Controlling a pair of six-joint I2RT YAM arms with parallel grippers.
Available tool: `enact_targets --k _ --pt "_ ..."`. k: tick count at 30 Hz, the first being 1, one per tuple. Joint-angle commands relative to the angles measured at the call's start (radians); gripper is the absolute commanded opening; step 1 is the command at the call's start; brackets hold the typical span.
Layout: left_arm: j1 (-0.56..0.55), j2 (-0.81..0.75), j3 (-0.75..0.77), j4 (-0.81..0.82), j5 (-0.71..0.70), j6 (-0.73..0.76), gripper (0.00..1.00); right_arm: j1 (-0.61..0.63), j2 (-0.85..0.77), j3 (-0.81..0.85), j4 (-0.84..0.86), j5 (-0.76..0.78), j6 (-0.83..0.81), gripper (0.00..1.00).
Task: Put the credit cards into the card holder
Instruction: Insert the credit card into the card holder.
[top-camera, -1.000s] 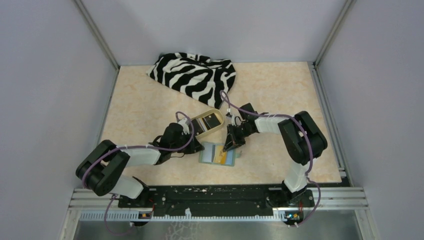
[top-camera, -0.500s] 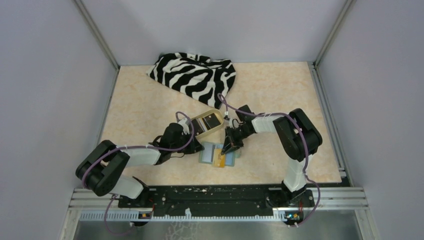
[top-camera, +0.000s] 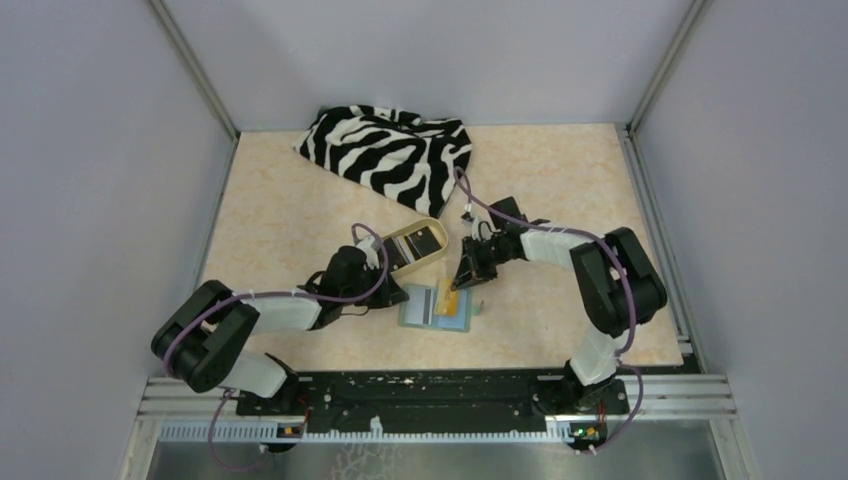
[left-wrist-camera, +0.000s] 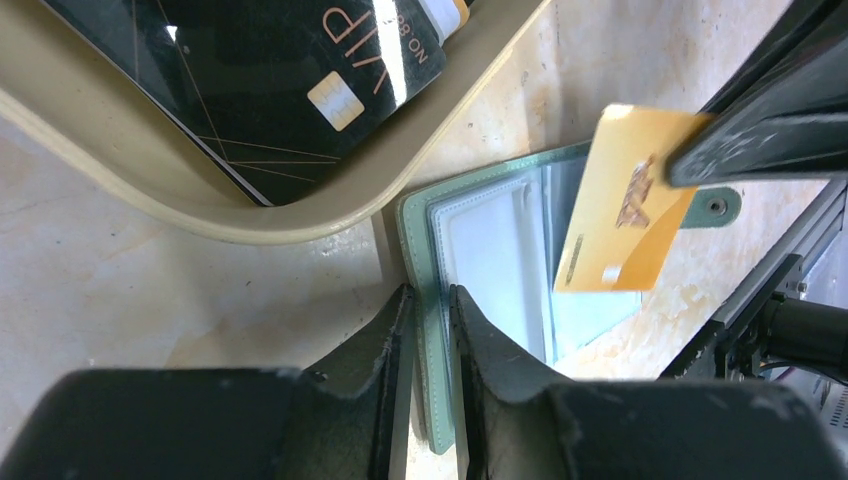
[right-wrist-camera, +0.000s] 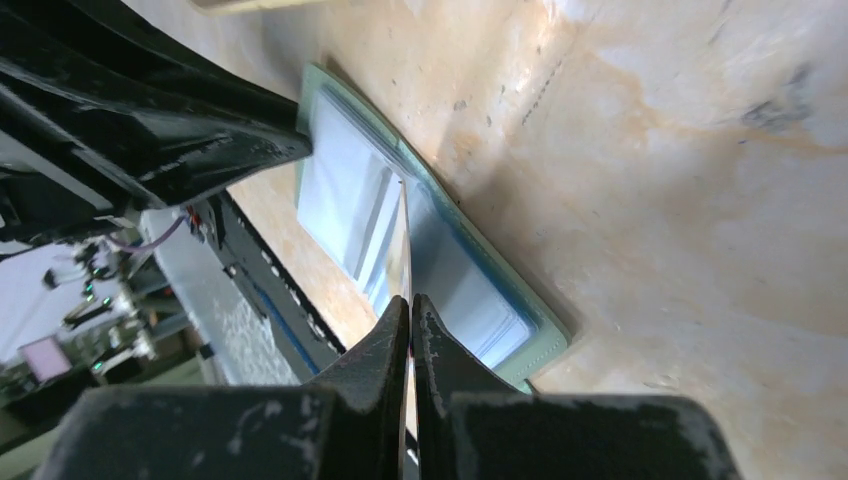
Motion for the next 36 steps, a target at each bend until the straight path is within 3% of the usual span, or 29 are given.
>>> enact_targets --k 1,6,10,17,36 --pt "-0.007 -0.012 0.002 -0.015 0.020 0.008 0.25 -0.011 -0.114 -0.040 0.094 0.072 -0.015 0.00" --pt "-0.007 -0.026 -0.012 -0.004 0.022 -0.004 0.25 -0.010 -0.084 -0.058 0.116 0.081 -0.009 0.00" --pt "-0.007 -0.030 -0.022 -0.002 0.020 -0.012 0.25 -0.013 -0.068 -0.055 0.125 0.003 0.004 0.00" --pt "-0.007 -0.055 -0.039 -0.001 0.012 -0.022 0.26 -0.029 -0.185 -0.115 0.225 -0.098 0.057 0.00" --pt "-0.007 -0.061 -0.061 0.040 0.026 -0.054 0.29 -0.023 -0.054 -0.151 0.279 -0.059 0.077 0.00"
